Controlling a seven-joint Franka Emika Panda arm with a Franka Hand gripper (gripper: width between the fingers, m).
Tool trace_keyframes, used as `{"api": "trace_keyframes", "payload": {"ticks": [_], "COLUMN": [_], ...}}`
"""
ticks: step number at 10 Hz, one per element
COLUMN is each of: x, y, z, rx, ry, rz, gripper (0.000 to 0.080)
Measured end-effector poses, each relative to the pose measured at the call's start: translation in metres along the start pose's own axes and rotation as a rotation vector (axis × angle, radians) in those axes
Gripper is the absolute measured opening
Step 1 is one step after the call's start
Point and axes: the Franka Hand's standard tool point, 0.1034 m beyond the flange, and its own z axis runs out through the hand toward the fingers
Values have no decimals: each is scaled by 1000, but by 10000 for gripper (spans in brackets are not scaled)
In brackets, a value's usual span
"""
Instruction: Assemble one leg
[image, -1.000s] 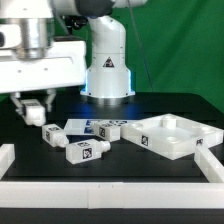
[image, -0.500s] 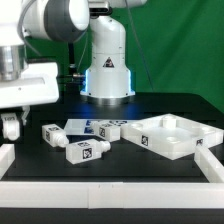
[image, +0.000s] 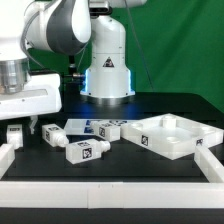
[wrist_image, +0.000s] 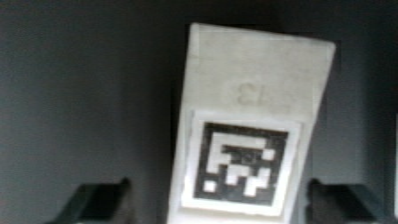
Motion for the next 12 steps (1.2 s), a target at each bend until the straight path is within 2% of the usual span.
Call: {"api": "trace_keyframes", "payload": {"ticks": [1, 2, 3, 4, 5, 6, 7, 8, 10, 12], "x": [1, 11, 30, 43, 58, 76, 93, 101, 98, 99], "y": [0, -6, -11, -24, -48, -72, -91, -99, -96, -101], "z": [-1, -16, -49, -71, -86, -94, -96, -92, -91, -91], "rx": [-1, 28, 38, 24, 22, 16, 9, 12, 13, 11], "ry": [1, -21, -23, -10, -11, 4, 12, 9, 8, 7], "rz": [-1, 20, 14, 3, -33, -81, -116, -144, -138, -151], "gripper": [593, 593, 638, 638, 648, 648, 649, 649, 649, 649]}}
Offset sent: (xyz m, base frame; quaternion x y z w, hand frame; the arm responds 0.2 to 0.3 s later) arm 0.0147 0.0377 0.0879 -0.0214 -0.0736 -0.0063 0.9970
